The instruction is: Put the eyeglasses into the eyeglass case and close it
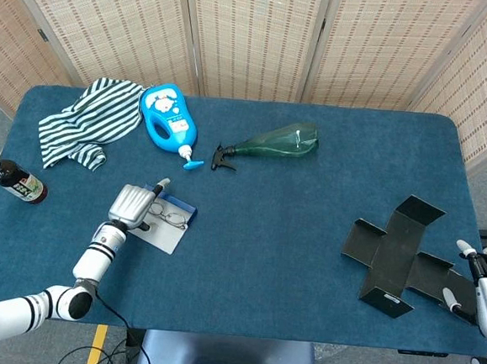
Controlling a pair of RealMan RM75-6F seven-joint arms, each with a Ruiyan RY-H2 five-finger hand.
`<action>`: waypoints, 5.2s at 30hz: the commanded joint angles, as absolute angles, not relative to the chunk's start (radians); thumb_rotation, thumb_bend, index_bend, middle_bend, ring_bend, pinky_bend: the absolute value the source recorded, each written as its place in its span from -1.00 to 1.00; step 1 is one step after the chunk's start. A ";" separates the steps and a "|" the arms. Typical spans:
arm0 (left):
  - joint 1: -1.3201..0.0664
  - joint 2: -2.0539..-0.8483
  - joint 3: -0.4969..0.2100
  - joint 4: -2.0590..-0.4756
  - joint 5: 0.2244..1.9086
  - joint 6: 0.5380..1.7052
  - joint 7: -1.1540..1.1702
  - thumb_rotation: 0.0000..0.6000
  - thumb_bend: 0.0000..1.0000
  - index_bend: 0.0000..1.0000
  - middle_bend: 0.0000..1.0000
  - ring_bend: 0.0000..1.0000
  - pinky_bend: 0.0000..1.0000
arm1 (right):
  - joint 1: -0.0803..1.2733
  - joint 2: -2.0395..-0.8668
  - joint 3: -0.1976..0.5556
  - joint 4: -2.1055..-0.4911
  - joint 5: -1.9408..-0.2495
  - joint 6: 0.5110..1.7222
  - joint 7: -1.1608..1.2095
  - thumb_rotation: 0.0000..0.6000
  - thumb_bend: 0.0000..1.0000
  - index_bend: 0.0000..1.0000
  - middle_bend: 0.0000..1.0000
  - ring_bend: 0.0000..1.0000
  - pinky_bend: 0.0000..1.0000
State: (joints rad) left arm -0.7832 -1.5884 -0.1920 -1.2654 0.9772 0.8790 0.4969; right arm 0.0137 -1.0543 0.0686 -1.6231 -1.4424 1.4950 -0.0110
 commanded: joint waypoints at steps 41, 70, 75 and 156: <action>-0.907 -1.715 -0.246 -1.027 0.820 0.800 0.526 1.00 -0.54 -0.95 0.96 0.98 1.00 | 0.002 -1.052 0.072 -1.608 -1.432 1.498 0.010 1.00 -0.44 -0.80 -0.46 -0.54 -0.58; -0.691 -1.494 -0.031 -1.381 1.306 1.119 0.312 1.00 -0.54 -0.89 0.93 0.94 1.00 | 0.025 -1.058 0.076 -1.620 -1.452 1.484 -0.014 1.00 -0.44 -0.80 -0.46 -0.54 -0.58; -0.673 -1.504 0.000 -1.385 1.366 1.128 0.301 1.00 -0.54 -0.88 0.93 0.94 1.00 | 0.030 -1.053 0.081 -1.629 -1.454 1.485 -0.025 1.00 -0.44 -0.80 -0.46 -0.54 -0.58; -0.735 -1.788 -0.191 -0.923 1.361 1.062 0.126 1.00 -0.54 -0.61 0.93 0.94 1.00 | 0.018 -1.053 0.075 -1.629 -1.435 1.493 -0.027 1.00 -0.44 -0.80 -0.46 -0.54 -0.58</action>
